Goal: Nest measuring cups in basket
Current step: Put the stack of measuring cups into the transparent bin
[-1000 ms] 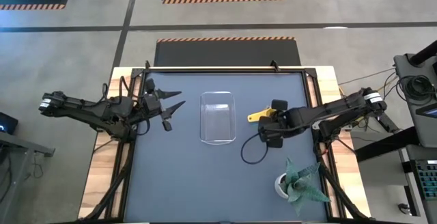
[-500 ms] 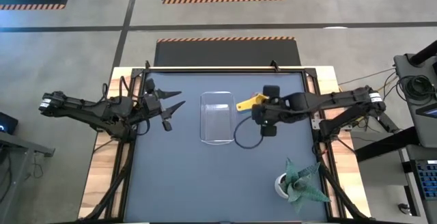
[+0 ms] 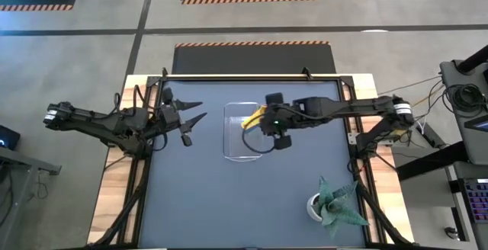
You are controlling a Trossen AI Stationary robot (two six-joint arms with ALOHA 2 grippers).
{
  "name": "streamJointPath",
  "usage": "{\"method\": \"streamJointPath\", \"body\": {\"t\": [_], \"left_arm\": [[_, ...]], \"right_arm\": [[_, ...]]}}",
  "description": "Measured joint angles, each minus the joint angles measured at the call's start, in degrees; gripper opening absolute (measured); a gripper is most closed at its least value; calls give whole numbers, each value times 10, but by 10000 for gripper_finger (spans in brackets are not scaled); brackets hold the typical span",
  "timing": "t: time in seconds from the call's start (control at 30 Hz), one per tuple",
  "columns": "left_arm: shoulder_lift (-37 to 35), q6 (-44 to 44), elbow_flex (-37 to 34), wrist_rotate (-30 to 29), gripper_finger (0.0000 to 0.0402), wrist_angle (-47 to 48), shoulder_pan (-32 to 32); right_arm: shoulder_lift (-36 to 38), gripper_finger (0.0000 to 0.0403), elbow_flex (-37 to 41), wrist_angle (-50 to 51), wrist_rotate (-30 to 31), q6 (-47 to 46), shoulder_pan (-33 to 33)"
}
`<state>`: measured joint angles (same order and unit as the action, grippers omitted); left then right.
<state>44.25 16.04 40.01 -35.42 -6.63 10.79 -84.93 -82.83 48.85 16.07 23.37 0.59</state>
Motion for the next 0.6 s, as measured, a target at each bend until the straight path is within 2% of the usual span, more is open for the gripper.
{"method": "streamJointPath", "body": {"t": [0.47,0.6], "left_arm": [[-1,0,0,0,144,2,0],[-1,0,0,0,144,3,0]], "right_arm": [[-106,75,-111,0,-48,100,10],[-121,75,-124,1,-105,117,25]]}}
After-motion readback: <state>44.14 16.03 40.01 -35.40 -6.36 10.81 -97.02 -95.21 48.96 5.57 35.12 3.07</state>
